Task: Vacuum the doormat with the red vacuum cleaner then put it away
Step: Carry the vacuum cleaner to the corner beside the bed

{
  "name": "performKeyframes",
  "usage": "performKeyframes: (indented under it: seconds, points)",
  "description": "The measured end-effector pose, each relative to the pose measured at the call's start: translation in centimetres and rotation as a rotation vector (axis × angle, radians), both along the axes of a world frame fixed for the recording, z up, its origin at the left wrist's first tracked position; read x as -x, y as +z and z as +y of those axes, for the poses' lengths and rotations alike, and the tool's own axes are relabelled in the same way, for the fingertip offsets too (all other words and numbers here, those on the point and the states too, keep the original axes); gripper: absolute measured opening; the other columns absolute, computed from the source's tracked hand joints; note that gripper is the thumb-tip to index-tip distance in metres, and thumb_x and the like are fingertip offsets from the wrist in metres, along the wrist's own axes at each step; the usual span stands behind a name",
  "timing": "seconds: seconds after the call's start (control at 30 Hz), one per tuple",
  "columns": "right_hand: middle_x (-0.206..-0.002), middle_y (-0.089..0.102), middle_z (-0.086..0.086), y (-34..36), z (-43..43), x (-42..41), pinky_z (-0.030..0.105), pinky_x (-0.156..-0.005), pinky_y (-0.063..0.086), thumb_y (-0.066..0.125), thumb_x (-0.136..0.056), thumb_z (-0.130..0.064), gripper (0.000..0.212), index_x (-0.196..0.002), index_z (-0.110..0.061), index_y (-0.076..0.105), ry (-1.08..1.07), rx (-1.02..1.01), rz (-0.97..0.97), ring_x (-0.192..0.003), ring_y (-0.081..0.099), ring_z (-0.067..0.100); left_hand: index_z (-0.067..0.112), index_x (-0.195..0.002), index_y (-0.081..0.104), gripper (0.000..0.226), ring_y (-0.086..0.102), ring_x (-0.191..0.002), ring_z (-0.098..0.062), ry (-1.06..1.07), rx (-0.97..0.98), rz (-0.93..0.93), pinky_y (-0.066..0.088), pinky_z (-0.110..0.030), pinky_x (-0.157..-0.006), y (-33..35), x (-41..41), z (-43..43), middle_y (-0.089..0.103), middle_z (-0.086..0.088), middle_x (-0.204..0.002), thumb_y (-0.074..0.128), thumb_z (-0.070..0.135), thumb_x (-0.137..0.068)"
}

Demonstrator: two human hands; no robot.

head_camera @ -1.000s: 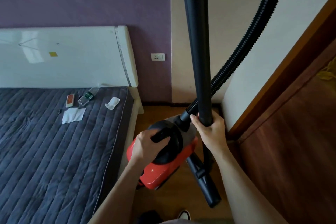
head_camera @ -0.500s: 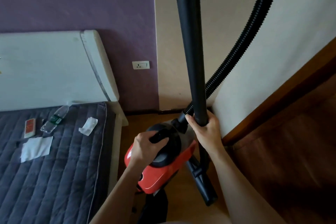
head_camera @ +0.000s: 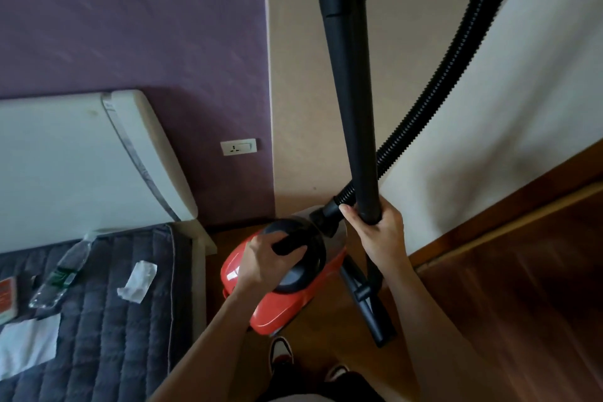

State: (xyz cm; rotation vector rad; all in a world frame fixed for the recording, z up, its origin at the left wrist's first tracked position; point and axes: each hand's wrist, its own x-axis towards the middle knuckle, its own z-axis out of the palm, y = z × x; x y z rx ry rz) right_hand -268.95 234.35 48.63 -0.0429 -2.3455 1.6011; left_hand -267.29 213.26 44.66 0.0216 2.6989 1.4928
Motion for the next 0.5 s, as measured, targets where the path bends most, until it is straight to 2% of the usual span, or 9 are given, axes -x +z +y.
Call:
performKeyframes:
  seconds: [0.1, 0.2, 0.3, 0.43, 0.5]
  points:
    - [-0.06, 0.057, -0.021, -0.3, 0.2, 1.7, 0.01, -0.059, 0.04, 0.079, -0.085, -0.026, 0.025, -0.078, -0.034, 0.057, -0.001, -0.005, 0.006, -0.058, 0.057, 0.005, 0.007, -0.076, 0.074, 0.014, 0.063, -0.064, -0.008, -0.002, 0.007, -0.018, 0.044, -0.023, -0.051, -0.4, 2.0, -0.1, 0.066, 0.002, -0.062, 0.081, 0.019, -0.081]
    - [-0.063, 0.059, -0.015, -0.8, 0.6, 3.0, 0.013, -0.06, 0.044, 0.078, -0.083, -0.031, 0.017, -0.08, -0.03, 0.061, -0.016, 0.036, 0.025, -0.061, 0.059, 0.01, 0.008, -0.078, 0.074, 0.013, 0.064, -0.068, -0.014, -0.014, 0.023, -0.031, 0.045, -0.023, -0.05, -1.2, 3.5, 0.1, 0.068, -0.001, -0.065, 0.08, 0.019, -0.081]
    - [-0.062, 0.059, -0.007, -1.6, 1.4, 4.3, 0.018, -0.061, 0.047, 0.078, -0.082, -0.033, 0.017, -0.081, -0.024, 0.064, -0.031, 0.062, 0.004, -0.062, 0.06, 0.015, 0.009, -0.079, 0.074, 0.012, 0.063, -0.06, -0.008, -0.037, 0.037, -0.054, 0.044, -0.019, -0.048, -1.6, 5.0, 0.5, 0.066, 0.003, -0.064, 0.08, 0.019, -0.082]
    - [-0.064, 0.061, -0.016, -3.0, 2.7, 6.0, 0.015, -0.065, 0.047, 0.081, -0.085, -0.023, 0.02, -0.08, -0.028, 0.063, -0.052, 0.068, -0.04, -0.066, 0.061, 0.009, 0.011, -0.078, 0.074, 0.011, 0.059, -0.055, 0.005, -0.035, 0.048, -0.058, 0.043, -0.013, -0.049, -2.0, 7.0, 1.4, 0.061, 0.013, -0.061, 0.082, 0.018, -0.081]
    - [-0.066, 0.063, -0.013, -4.0, 3.5, 6.8, 0.016, -0.066, 0.048, 0.081, -0.085, -0.022, 0.017, -0.083, -0.026, 0.065, -0.062, 0.077, -0.058, -0.068, 0.063, 0.01, 0.01, -0.082, 0.074, 0.011, 0.059, -0.055, 0.005, -0.072, 0.058, -0.066, 0.044, -0.014, -0.048, -2.7, 7.9, 1.9, 0.06, 0.015, -0.062, 0.08, 0.019, -0.082]
